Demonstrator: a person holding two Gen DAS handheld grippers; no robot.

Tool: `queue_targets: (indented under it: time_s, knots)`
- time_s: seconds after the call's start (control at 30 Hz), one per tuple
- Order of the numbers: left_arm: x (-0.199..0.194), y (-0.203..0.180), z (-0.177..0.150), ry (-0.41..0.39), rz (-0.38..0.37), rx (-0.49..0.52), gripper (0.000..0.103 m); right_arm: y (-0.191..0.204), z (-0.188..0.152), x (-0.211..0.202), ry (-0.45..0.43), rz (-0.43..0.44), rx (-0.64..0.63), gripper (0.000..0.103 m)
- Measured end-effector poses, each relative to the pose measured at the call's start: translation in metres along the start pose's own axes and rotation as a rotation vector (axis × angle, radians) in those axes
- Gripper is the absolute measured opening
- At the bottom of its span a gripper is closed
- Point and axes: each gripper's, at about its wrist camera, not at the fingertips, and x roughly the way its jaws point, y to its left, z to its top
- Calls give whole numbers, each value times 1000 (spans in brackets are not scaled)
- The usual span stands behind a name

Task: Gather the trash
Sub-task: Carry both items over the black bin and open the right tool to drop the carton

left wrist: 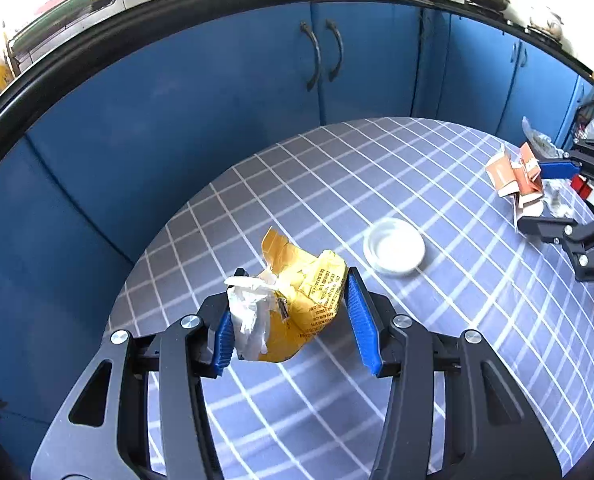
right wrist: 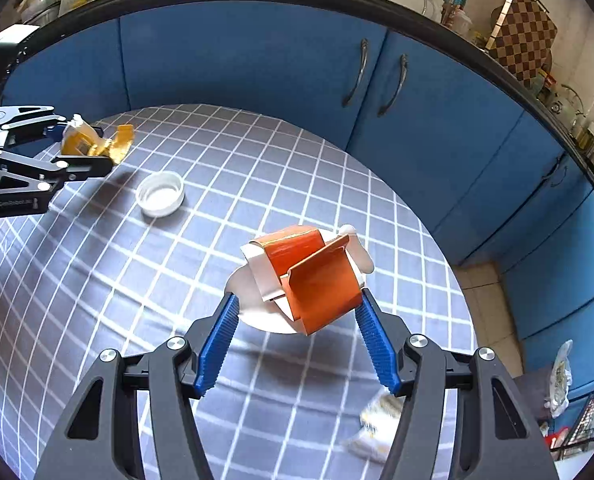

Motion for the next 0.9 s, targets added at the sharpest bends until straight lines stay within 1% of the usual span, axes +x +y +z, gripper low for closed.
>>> queue_targets:
  time_s: [0.23,0.43,0.7,0.9]
  knots:
    - [-22,-25,-13,-13,-6,31,50,4,-21,-29,-11,-31,-28,59]
    - [-39,-55,-20,-28,-23,83,50,4,-44,-54,-16,-61,-52,59]
    - [-59,-104,-14,-60,-54,160,50,-7,-71,-86,-37,-109,-49,59]
    - [-72,-153,-2,-90,-92,222,50,-28,-97,-105,-46,-146,0,59]
